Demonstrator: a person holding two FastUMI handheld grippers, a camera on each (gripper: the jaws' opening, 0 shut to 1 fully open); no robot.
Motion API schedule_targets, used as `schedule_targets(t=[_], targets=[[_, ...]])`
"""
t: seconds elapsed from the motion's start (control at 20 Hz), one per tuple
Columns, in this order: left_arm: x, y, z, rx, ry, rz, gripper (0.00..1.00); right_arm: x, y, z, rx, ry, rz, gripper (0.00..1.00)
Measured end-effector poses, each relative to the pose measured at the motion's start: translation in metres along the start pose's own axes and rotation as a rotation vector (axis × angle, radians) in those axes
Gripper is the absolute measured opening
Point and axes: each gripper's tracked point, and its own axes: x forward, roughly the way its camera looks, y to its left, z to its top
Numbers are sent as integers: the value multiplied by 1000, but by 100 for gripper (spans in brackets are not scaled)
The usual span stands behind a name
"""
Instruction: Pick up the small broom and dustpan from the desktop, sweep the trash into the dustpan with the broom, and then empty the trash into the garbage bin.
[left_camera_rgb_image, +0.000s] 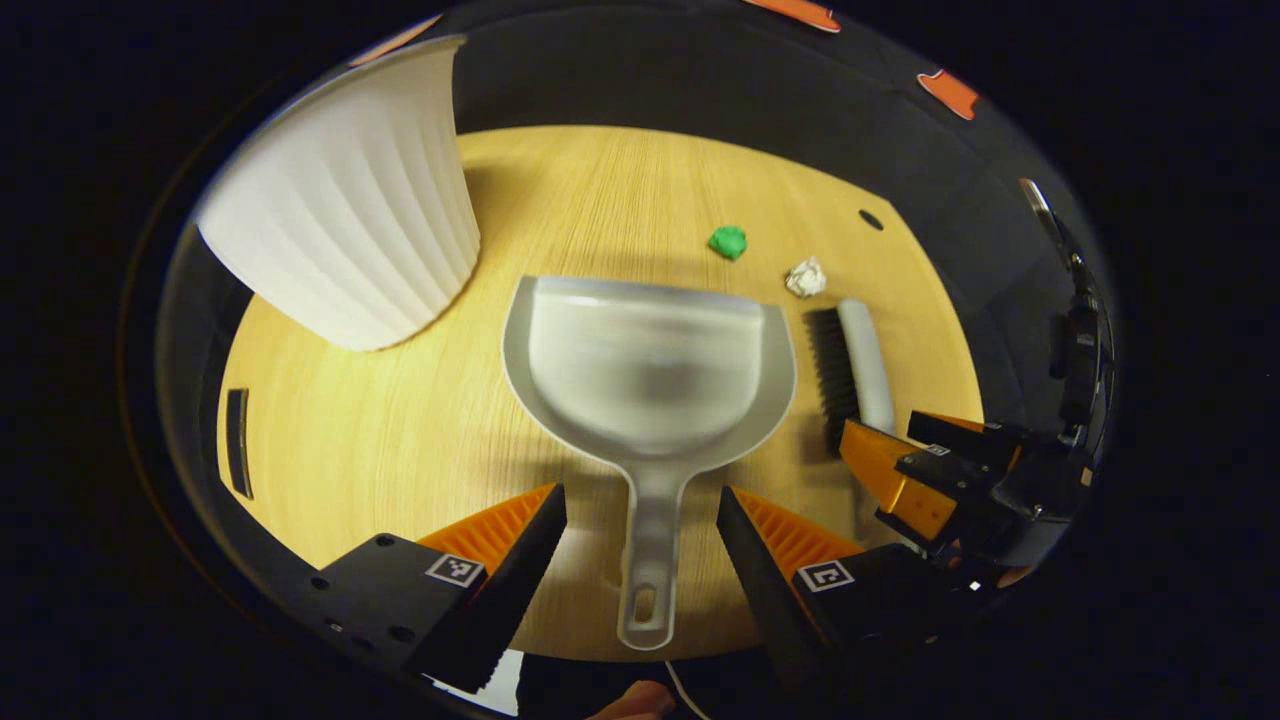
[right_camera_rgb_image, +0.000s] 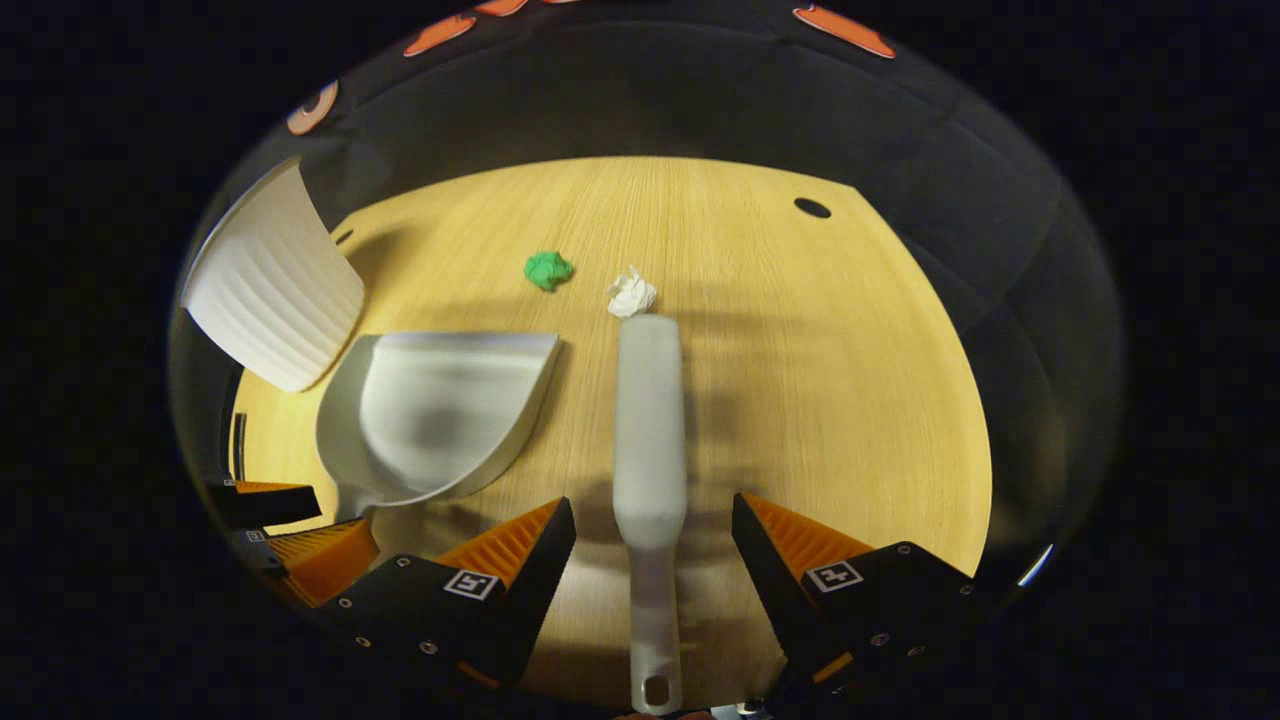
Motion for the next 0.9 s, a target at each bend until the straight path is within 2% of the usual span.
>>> schedule_targets(t=[0.15, 0.3, 0.4, 0.45, 0.5, 0.55, 0.6, 0.65, 0.7, 0.9], targets=[[0, -9, 11, 13, 57, -25, 95, 14, 0, 4, 6, 23, -43, 95], [3, -5, 7, 54, 123, -13, 93, 18, 0, 4, -9, 46, -63, 84], [6, -6, 7, 41, 135, -19, 90, 23, 2, -1, -13, 71, -70, 78], [9, -4, 6, 36, 140, -9, 87, 25, 4, -1, -14, 71, -73, 75], [8, -5, 4, 29, 151, -17, 82, 27, 2, -1, -14, 68, -89, 68], [9, -6, 1, 28, 169, -16, 71, 29, 1, 0, -13, 68, -91, 63], [8, -5, 0, 41, 185, -15, 60, 25, 1, -2, -6, 73, -86, 50], [8, -4, 2, 56, 188, -6, 47, 26, 1, 0, -6, 69, -81, 44], [8, -1, 3, 77, 183, -6, 40, 25, 1, 0, -3, 71, -76, 43], [4, 13, 14, 189, 162, 2, 35, 23, -3, 4, 34, 91, -17, 36]])
